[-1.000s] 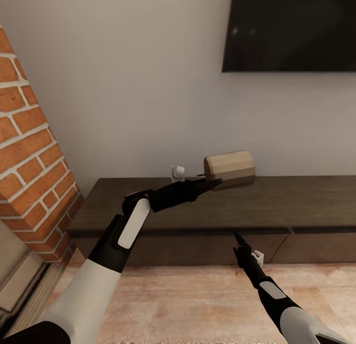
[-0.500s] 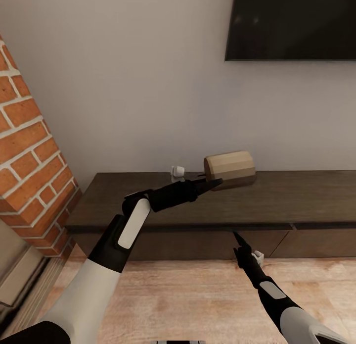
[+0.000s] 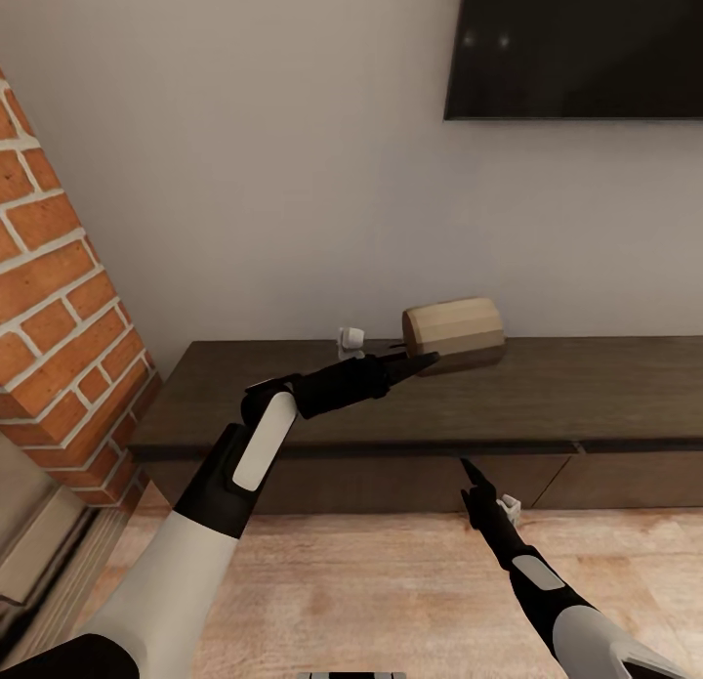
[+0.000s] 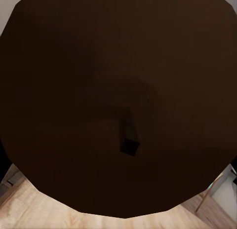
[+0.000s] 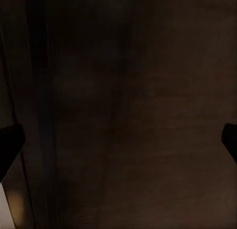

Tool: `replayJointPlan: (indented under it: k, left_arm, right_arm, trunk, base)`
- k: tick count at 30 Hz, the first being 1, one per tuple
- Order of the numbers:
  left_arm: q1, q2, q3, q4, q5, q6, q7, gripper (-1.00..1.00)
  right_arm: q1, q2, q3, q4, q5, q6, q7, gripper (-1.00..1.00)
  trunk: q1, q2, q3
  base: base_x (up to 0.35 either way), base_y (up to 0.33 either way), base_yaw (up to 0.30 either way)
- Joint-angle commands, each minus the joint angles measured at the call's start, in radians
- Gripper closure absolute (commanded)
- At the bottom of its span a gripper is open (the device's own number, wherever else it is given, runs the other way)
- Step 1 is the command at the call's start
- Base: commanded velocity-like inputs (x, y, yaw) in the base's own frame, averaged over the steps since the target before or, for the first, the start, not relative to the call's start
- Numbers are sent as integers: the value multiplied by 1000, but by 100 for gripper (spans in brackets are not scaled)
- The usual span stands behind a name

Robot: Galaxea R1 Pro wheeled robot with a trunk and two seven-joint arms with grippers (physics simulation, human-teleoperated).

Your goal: Place each of the two pumpkins and all three candles from the living room inside a cabinet in the living room (use any cabinet), then make sure every cabinet is closed, and position the cauldron so it is next to a table in the living room.

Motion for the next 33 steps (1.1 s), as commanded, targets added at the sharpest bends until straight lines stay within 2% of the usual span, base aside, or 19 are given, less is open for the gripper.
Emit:
replayJointPlan:
  k: [1,5,9,28,33]
  left_arm:
    - [-1,0,0,0,7,7,0,100]
    - [-1,0,-1,0,7,7,0,100]
    - [0,0,-1,0,7,7,0,100]
    - [-1,0,-1,1,6,7,4,100]
    - [-1,0,0,1,6,7,5,100]
  right_arm:
    - [0,0,-1,1,-10,10,3,-100]
    - [0,0,-1,1,-10,9,3,-100]
    - [0,-1,0,1,-10,9,3,-100]
    - [0,-1,-1,1,-12,9,0,-100]
    - [0,0,-1,1,-12,9,-1,-100]
  trunk:
    - [0,0,-1]
    - [0,0,-1]
    - [-2,1,15]
    - [-2,1,15]
    - [-2,1,15]
  base:
    - [0,0,0]
    - [0,0,0]
    - [0,0,0]
    - [0,0,0]
    - [162,0,0]
